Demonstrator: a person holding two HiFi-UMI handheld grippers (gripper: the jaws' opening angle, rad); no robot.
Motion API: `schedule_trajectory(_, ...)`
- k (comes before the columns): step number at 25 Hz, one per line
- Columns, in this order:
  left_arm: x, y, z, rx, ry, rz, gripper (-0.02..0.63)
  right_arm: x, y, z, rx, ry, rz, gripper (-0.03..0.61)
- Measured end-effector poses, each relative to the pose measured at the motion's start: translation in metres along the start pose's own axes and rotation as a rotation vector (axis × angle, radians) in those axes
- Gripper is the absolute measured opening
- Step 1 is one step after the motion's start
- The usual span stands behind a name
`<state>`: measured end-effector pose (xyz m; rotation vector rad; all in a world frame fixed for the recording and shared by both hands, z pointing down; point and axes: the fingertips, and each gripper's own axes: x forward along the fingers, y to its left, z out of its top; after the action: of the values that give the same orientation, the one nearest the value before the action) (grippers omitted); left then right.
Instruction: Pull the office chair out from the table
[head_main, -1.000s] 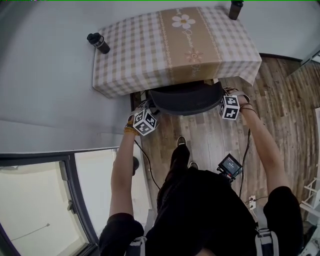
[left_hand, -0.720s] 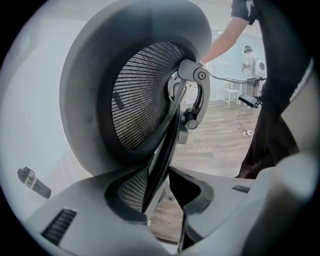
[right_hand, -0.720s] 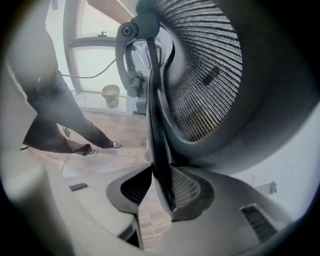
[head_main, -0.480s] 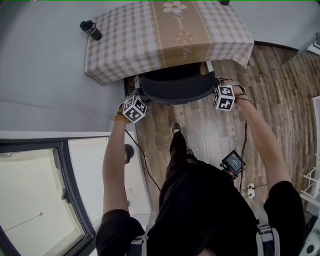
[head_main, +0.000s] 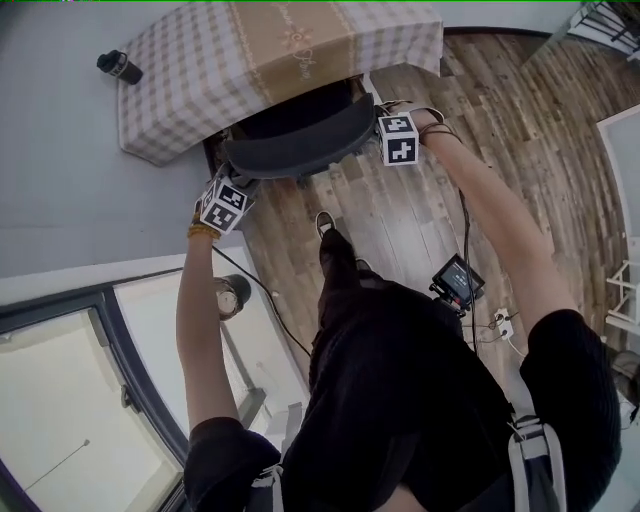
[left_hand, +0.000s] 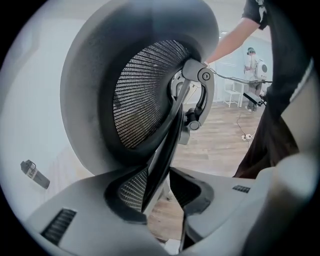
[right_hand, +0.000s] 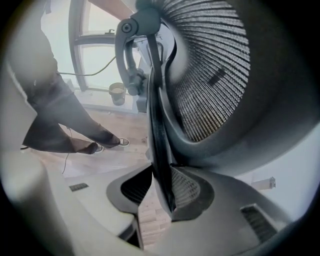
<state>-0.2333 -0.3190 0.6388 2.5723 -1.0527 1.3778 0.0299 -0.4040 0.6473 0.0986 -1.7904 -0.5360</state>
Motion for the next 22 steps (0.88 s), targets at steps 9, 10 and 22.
schedule_trajectory(9,0.002,-0.026,0.008,-0.020,0.012,0.016,0.143,-0.011,0.016,-0.011,0.003,0.020,-0.024,0.120)
schedule_trajectory(10,0.001,-0.029,0.008,-0.021,0.018,0.013,0.143,-0.013,0.019,-0.012,0.005,0.019,-0.024,0.120)
schedule_trajectory(22,-0.008,-0.059,0.009,-0.043,0.019,0.015,0.146,-0.027,0.044,-0.018,0.006,0.013,-0.023,0.121)
